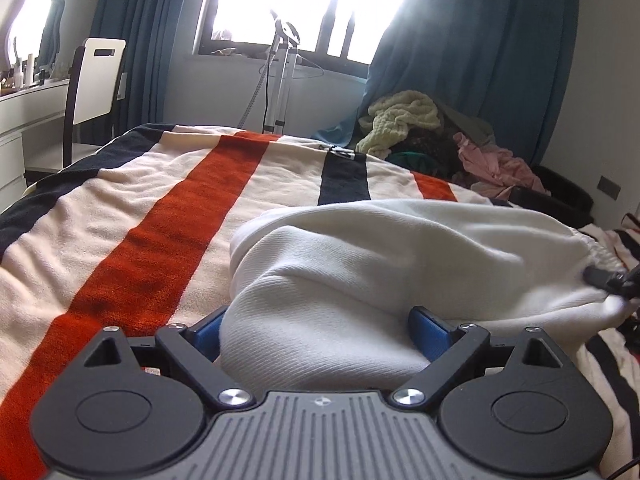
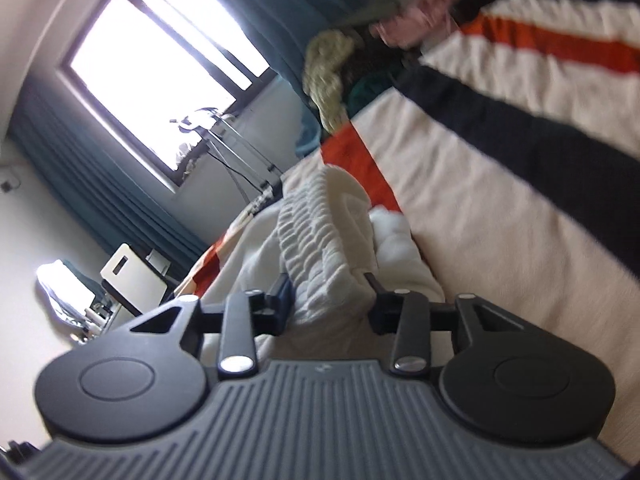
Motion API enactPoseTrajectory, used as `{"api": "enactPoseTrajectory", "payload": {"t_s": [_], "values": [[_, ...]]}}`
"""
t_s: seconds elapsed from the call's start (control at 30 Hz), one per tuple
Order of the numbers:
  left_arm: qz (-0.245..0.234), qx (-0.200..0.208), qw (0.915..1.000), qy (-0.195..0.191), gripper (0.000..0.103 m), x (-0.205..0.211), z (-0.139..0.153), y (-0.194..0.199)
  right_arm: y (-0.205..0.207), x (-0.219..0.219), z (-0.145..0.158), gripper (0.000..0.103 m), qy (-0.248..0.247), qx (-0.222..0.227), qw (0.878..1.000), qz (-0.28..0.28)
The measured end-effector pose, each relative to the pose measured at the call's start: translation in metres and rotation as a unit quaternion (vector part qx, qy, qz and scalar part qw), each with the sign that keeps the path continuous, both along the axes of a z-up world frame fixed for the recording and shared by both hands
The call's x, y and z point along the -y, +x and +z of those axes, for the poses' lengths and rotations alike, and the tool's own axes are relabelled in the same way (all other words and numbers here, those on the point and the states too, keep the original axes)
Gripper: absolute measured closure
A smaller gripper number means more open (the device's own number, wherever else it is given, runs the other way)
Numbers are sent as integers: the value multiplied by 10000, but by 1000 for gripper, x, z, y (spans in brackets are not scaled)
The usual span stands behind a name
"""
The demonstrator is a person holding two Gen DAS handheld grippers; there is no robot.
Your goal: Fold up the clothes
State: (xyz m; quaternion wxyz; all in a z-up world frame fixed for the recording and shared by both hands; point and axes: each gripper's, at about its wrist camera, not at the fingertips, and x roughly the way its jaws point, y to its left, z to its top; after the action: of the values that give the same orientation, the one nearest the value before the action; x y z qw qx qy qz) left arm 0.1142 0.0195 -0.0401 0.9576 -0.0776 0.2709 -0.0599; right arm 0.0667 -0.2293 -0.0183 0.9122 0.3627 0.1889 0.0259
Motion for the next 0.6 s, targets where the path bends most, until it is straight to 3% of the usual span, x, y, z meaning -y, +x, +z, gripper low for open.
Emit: {"api": "enactPoseTrajectory", "payload": {"t_s": [0.17,0.33,0.4,0.53,0.6], "values": [[-44,90,9999,-126,8,-1,5,-8,-14,0,18,69,-192,520,9985,-35],[-161,165,9997,-113,7,2,9,-14,-29,14,27,69,-183,853,9945,-585],[-199,72,9998,30,7,6,8,-15,-30,27,14,69,-54,547,9943,-917],[-281,-209,9993,136,7,10,1,-12,-18,54,-34,69,827,-683,9870,-1194],[-285,-297,9991,100,7,9,0,-12,-17,60,-47,62,1194,-886,9811,-1235]]}}
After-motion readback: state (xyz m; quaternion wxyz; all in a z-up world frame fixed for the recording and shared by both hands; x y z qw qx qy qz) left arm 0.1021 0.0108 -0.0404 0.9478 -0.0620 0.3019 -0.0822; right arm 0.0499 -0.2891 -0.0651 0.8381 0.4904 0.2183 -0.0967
